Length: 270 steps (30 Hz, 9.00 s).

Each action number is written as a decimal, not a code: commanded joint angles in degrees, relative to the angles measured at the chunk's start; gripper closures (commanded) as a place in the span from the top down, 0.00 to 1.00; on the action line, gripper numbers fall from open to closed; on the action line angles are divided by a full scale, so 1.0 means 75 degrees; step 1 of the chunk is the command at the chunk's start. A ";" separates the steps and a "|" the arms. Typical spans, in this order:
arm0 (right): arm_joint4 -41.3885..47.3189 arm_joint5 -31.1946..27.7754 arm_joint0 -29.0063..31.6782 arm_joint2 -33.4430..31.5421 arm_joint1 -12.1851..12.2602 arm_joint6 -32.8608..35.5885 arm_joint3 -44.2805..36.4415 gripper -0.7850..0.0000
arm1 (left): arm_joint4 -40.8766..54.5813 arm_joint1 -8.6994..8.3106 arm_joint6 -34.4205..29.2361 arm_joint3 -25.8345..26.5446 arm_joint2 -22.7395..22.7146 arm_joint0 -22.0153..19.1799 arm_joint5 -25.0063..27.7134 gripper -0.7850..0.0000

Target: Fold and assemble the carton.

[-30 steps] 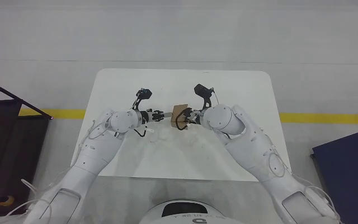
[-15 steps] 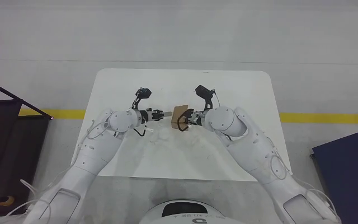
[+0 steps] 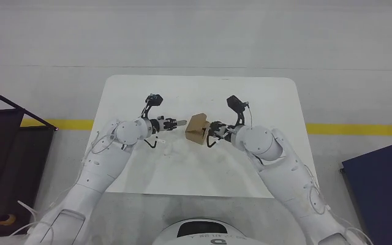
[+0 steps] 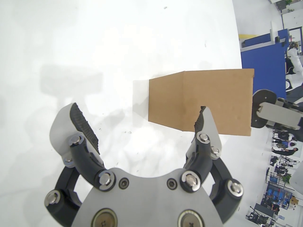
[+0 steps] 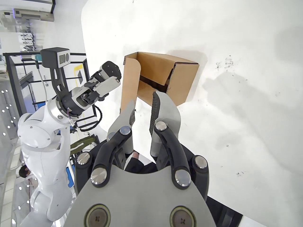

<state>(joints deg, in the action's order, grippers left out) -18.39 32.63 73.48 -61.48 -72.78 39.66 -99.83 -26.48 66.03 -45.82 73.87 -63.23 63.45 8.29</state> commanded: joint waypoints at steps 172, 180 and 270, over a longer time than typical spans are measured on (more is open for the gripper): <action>0.4644 -0.7780 -0.0395 0.0502 -0.0677 -0.0835 0.5507 0.92 | 0.6679 0.1131 -0.2282 -0.6285 0.2058 -0.2483 0.4408 0.81; 0.4610 -0.7743 -0.0416 0.0500 -0.0685 -0.0844 0.5572 0.91 | 0.6604 0.1266 -0.2288 -0.6527 0.2213 -0.2639 0.4402 0.82; 0.5098 -0.7364 -0.0540 0.0201 -0.0802 -0.1044 0.6251 0.67 | 0.5545 0.1900 -0.2012 -0.7462 0.2309 -0.3180 0.4062 0.71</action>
<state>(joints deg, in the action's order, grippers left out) 19.87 -22.68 69.49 -60.02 -78.77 31.77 -53.03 15.13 80.27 -60.90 17.92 -45.89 39.59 38.75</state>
